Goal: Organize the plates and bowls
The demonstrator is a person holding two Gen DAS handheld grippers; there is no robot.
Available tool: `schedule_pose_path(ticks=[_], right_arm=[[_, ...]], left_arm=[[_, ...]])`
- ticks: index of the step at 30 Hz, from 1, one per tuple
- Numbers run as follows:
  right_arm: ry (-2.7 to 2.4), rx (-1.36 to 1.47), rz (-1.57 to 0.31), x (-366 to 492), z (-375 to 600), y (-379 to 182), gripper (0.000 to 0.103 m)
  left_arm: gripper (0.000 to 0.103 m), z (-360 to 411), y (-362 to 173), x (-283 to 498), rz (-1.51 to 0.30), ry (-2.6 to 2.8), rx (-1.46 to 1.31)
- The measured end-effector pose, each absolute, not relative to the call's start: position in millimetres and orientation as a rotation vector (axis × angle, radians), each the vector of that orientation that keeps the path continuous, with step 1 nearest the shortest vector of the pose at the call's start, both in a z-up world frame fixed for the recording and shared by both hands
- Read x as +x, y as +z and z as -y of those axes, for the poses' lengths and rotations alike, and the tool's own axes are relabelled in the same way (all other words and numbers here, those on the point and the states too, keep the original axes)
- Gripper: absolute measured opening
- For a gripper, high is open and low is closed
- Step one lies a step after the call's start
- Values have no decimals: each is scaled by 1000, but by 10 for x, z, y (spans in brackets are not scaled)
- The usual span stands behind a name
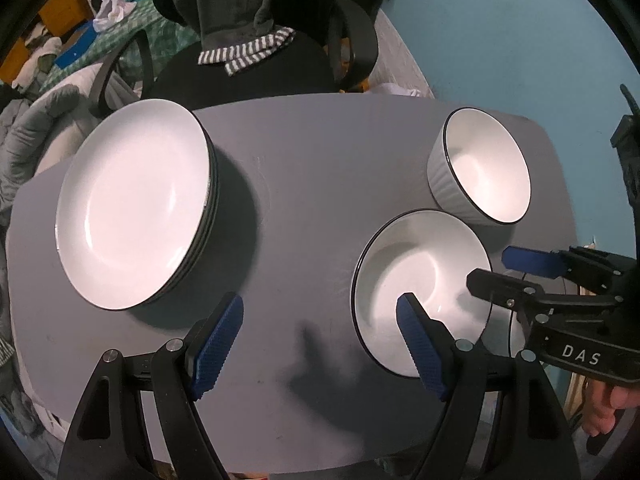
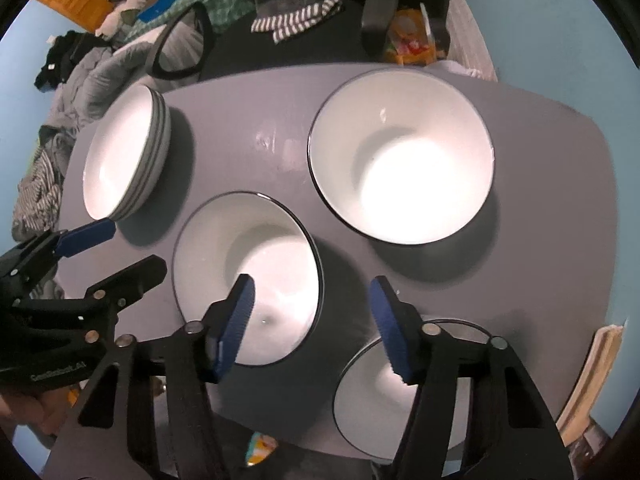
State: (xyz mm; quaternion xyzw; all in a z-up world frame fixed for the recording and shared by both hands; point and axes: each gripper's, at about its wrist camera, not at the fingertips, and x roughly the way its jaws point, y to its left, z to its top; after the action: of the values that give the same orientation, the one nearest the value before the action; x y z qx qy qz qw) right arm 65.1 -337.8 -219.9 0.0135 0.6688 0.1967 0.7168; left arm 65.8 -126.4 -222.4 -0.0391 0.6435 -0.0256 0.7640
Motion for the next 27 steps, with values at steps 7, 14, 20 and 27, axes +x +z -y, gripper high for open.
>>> schedule_pose_path(ticks=[7, 14, 20, 27], right_arm=[[444, 58, -1526, 693, 3320, -2351, 51], [446, 34, -1554, 722, 3238, -2464, 38], [448, 30, -1556, 767, 3247, -2472, 28], [459, 13, -1581, 775, 3250, -2533, 24]], left_arm=[[80, 1319, -2379, 732, -1424, -68, -83], [80, 1378, -2509, 789, -1444, -69, -80], [73, 1377, -2616, 813, -1475, -60, -92], [60, 1335, -2645, 836, -1493, -47, -135]])
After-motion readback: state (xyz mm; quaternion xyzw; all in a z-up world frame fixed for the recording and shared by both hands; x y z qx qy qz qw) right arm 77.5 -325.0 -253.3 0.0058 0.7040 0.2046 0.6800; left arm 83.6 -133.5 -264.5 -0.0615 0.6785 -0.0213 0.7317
